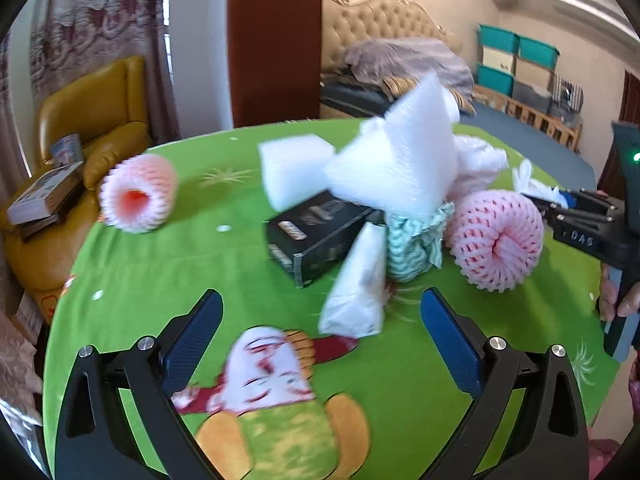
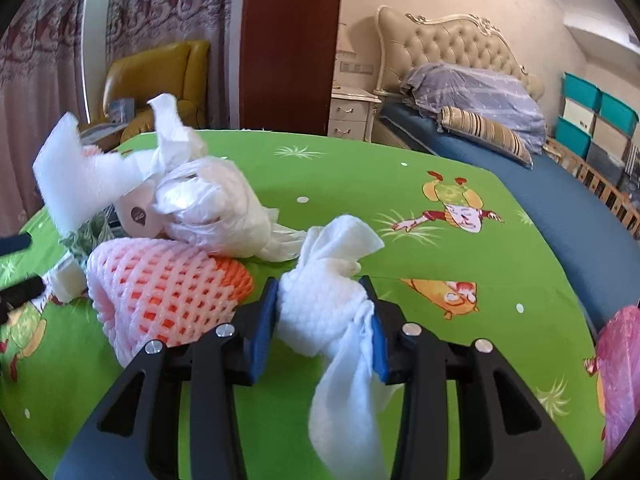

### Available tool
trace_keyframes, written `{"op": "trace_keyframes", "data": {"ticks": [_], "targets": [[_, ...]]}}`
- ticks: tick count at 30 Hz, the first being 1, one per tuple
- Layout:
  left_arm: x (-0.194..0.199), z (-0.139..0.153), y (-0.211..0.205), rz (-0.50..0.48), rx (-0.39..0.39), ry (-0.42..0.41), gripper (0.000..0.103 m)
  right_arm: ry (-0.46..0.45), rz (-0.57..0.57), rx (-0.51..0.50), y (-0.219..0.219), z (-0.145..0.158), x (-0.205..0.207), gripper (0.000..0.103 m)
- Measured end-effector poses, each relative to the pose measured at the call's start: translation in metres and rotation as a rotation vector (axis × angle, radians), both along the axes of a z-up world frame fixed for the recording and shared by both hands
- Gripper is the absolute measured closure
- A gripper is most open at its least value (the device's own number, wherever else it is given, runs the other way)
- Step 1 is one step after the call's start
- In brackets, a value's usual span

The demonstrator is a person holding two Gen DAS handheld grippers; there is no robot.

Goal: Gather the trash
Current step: 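Grasp the white tissue with the right tool while the left tool grasps the white paper packet, then carry the tissue and packet to the pink wastebasket with both tools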

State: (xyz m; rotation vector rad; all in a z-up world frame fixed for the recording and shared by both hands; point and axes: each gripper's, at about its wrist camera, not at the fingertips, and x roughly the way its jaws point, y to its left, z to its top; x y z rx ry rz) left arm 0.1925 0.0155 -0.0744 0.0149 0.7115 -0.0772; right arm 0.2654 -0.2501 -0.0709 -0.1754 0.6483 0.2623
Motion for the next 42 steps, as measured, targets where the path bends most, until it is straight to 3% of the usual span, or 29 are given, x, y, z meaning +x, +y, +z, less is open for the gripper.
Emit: {"op": "trace_keyframes", "data": {"ticks": [8, 10, 12, 19, 28, 42], "targets": [[0.036, -0.02, -0.019, -0.008, 0.027, 0.122, 0.037, 0.003, -0.019, 0.059, -0.012, -0.001, 0.0, 0.063], [0.039, -0.022, -0.019, -0.003, 0.026, 0.131, 0.056, 0.0, -0.017, 0.06, -0.01, -0.001, 0.0, 0.063], [0.037, -0.021, -0.016, 0.004, 0.024, 0.117, 0.065, -0.002, -0.015, 0.056, -0.008, -0.002, -0.001, 0.063], [0.002, -0.007, -0.012, 0.038, 0.004, 0.003, 0.066, -0.015, -0.015, 0.064, -0.009, 0.0, -0.015, 0.063], [-0.035, 0.003, -0.017, 0.05, -0.023, -0.106, 0.066, -0.048, 0.026, 0.052, -0.007, 0.005, -0.081, 0.063], [-0.065, 0.014, -0.064, -0.045, -0.031, -0.202, 0.066, -0.069, 0.055, 0.087, -0.028, 0.006, -0.134, 0.063]]}}
